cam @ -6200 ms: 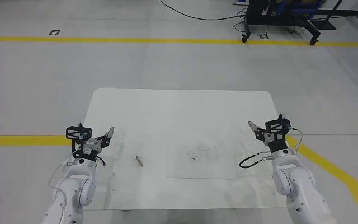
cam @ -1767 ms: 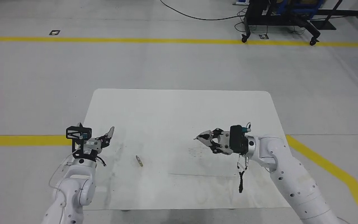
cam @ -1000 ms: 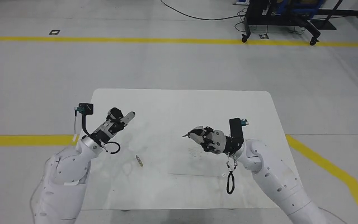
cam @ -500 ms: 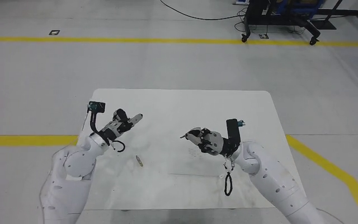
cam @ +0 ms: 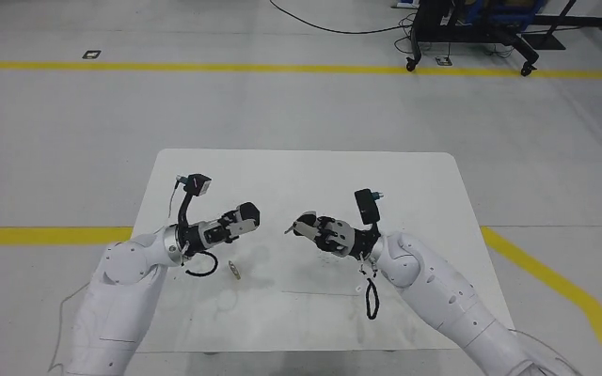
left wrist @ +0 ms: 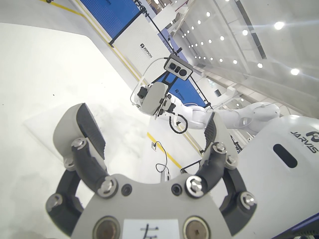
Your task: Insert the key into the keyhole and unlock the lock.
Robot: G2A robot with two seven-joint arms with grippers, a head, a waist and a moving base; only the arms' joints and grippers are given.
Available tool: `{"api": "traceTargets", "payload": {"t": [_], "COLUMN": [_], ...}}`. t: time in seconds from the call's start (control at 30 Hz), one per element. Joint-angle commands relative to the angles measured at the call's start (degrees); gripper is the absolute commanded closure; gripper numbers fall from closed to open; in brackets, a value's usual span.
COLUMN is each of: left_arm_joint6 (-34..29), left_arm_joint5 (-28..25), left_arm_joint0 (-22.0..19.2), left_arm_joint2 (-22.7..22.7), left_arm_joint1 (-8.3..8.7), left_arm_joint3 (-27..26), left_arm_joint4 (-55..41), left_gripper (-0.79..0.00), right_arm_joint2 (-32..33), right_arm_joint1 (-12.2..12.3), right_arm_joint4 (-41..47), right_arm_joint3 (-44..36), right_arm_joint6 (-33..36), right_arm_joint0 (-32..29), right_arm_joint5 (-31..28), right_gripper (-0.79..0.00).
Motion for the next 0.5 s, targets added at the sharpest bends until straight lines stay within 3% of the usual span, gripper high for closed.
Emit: {"api": "traceTargets", "payload": {"t": [0.0, 0.03, 0.1, 0.17, 0.47], "left_arm_joint6": [0.49, 1.10, 3.36, 4.66, 6.23], "left_arm_joint5": [-1.92, -2.42, -3.49, -4.59, -5.19], "left_arm_joint0": [0.01, 0.06, 0.55, 1.04, 1.53], "left_arm_joint2": [0.04, 0.01, 0.67, 1.44, 3.05], "left_arm_joint1": [0.14, 0.17, 0.14, 0.12, 0.51], "left_arm_joint3": [-0.11, -0.24, -0.99, -1.86, -2.78], "left_arm_joint4": [2.59, 4.15, 7.63, 9.27, 11.75], "left_gripper": [-0.483, -0.453, -0.483, -0.459, -0.385], "right_arm_joint2": [-0.50, -0.71, -1.67, -2.83, -5.70], "right_arm_joint1": [-0.17, -0.24, -0.52, -0.91, -2.25], "right_arm_joint4": [1.11, 1.35, 1.81, 2.78, 4.61], "right_arm_joint3": [0.57, 0.74, 1.28, 1.97, 5.09], "right_arm_joint6": [0.44, 0.61, 1.45, 2.05, 1.53], "right_arm_joint0": [0.55, 0.76, 1.48, 2.23, 4.52], "right_arm_joint5": [0.00, 0.00, 0.00, 0.00, 0.00], "right_gripper": [0.000, 0.000, 0.000, 0.000, 0.000]}}
